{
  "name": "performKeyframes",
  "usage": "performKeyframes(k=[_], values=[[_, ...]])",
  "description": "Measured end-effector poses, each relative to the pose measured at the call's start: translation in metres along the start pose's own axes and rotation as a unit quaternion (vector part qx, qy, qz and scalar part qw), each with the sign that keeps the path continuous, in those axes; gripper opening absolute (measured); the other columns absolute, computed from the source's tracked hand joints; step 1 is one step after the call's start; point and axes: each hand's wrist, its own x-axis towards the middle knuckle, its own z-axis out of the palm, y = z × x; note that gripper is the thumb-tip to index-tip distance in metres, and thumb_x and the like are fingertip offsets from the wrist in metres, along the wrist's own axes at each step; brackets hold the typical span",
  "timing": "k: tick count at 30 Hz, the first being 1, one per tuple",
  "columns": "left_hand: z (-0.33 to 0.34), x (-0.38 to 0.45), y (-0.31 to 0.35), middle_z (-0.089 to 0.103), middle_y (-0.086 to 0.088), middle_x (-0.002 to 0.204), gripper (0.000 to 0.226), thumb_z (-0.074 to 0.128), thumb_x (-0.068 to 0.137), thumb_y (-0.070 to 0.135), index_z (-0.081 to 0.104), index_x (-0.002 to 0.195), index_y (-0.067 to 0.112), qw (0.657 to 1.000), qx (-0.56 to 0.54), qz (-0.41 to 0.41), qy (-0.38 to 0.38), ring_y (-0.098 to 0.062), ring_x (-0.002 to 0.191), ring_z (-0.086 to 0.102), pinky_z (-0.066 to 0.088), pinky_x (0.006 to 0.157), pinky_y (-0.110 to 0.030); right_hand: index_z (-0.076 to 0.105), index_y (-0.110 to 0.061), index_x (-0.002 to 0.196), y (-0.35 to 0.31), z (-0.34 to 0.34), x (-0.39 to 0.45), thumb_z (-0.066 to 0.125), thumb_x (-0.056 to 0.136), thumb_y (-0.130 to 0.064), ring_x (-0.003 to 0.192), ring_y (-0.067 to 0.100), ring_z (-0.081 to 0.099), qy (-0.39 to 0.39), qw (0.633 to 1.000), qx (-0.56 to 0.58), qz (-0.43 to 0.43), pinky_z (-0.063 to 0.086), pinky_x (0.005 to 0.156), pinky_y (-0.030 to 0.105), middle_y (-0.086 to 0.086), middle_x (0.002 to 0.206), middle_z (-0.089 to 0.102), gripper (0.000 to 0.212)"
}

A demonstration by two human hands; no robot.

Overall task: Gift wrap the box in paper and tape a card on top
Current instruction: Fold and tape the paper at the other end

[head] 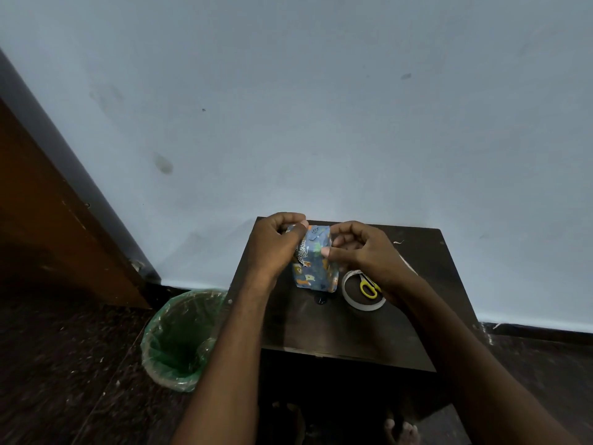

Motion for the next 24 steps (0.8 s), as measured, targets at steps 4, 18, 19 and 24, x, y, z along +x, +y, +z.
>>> performKeyframes(k=[4,18,19,24], values=[[-0.002,-0.002,0.0,0.081,0.008,0.084,0.006,0.08,0.085,0.02,0.084,0.085,0.025,0.999,-0.008,-0.008,0.048,-0.017,0.088,0.078,0.064,0.086,-0.041,0.072,-0.01,0.118,0.007,0.005,0.005,0.078,0.091,-0.004,0.086,0.016,0.07,0.029,0.999,0.006,-0.037,0.061,0.069,0.034,0.011,0.107,0.073,0.029],[-0.002,-0.001,0.002,0.073,0.002,0.118,0.036,0.073,0.096,0.012,0.069,0.128,0.027,0.997,0.016,-0.001,-0.078,-0.014,0.058,0.066,0.052,0.052,-0.027,0.075,-0.009,0.124,0.01,0.008,0.002,0.073,0.096,-0.009,0.107,0.022,0.075,0.013,0.996,0.062,-0.057,0.06,0.094,0.034,0.006,0.111,0.08,0.028],[-0.002,-0.002,0.002,0.07,0.003,0.124,0.038,0.071,0.098,0.011,0.069,0.131,0.029,0.995,0.024,0.012,-0.095,-0.015,0.059,0.066,0.053,0.054,-0.026,0.074,-0.009,0.125,0.009,0.007,0.003,0.072,0.095,-0.006,0.108,0.024,0.075,0.0,0.996,0.071,-0.053,0.06,0.094,0.035,0.007,0.112,0.079,0.03],[-0.005,0.001,-0.001,0.075,0.01,0.084,0.045,0.068,0.094,0.012,0.074,0.124,0.045,0.986,0.084,0.112,-0.09,-0.014,0.062,0.061,0.054,0.065,-0.031,0.074,-0.008,0.125,0.008,0.007,0.004,0.071,0.096,-0.005,0.111,0.028,0.074,-0.013,0.997,0.067,-0.043,0.059,0.099,0.039,0.008,0.113,0.079,0.03]])
